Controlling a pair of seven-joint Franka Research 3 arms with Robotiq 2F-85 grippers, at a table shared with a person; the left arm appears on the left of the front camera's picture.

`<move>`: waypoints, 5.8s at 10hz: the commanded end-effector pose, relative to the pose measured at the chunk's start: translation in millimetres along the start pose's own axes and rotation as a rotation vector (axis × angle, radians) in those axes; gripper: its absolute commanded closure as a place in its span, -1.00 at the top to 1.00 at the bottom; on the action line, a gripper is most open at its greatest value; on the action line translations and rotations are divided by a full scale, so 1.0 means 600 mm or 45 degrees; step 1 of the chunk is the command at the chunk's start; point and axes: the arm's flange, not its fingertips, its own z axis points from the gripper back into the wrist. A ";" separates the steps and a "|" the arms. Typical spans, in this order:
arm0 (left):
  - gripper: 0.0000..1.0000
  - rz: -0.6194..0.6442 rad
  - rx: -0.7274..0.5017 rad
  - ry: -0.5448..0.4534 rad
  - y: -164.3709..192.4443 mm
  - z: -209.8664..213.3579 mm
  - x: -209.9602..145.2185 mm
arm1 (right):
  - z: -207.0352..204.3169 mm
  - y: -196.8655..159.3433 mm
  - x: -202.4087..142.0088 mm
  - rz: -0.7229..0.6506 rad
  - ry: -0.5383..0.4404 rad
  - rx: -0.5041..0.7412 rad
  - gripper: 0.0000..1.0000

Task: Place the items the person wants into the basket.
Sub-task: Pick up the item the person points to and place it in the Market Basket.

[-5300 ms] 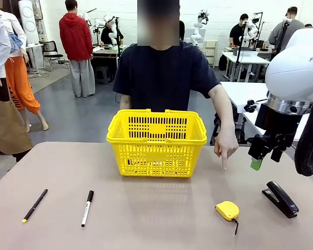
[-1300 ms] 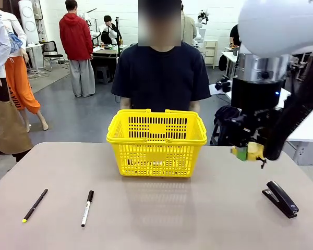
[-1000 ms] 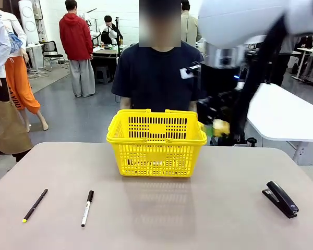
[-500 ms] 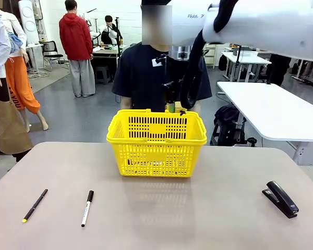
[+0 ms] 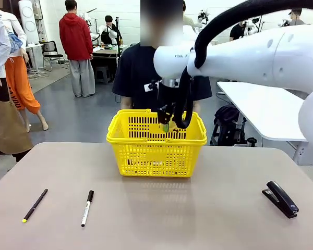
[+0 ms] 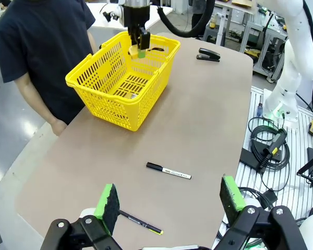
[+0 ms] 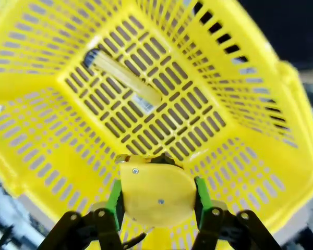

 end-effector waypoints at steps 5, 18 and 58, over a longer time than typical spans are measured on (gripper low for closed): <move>1.00 -0.025 -0.007 -0.027 0.001 0.001 0.000 | -0.035 0.006 0.007 0.074 -0.002 -0.033 1.00; 1.00 -0.025 -0.007 -0.027 0.001 0.001 0.000 | 0.196 0.104 -0.599 -0.504 0.054 -0.037 1.00; 1.00 -0.025 -0.007 -0.027 0.001 0.001 0.000 | 0.245 -0.249 -1.161 0.127 -1.005 0.231 1.00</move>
